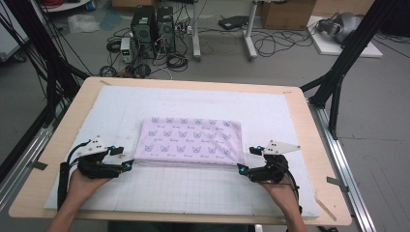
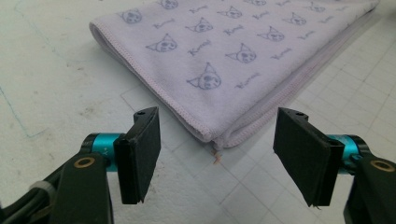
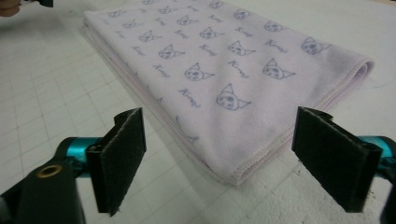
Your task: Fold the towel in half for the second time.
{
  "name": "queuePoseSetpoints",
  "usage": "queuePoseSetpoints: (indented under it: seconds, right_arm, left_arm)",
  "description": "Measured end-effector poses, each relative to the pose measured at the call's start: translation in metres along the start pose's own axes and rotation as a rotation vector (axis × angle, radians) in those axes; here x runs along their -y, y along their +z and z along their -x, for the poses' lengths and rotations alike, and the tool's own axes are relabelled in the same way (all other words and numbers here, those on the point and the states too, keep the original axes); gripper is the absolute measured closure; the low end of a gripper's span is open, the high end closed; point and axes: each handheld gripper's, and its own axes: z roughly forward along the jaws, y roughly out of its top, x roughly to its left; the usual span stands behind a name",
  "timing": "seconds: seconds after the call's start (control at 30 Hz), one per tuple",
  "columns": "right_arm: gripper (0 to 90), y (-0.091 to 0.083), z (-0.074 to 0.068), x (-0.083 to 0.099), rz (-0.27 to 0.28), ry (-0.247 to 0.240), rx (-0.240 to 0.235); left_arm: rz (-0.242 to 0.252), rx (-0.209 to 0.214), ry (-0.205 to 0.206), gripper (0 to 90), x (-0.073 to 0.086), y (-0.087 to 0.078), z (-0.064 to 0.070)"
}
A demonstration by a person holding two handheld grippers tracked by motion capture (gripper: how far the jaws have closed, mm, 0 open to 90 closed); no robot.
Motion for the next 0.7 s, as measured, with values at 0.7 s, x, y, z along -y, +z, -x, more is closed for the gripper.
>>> queuePoseSetpoints:
  seconds: [0.7]
  right_arm:
    - [11.5,-0.022,-0.012,0.009,0.026,-0.011,0.05]
  left_arm:
    - [0.01,-0.037,0.001,10.5,0.004,-0.016,0.008]
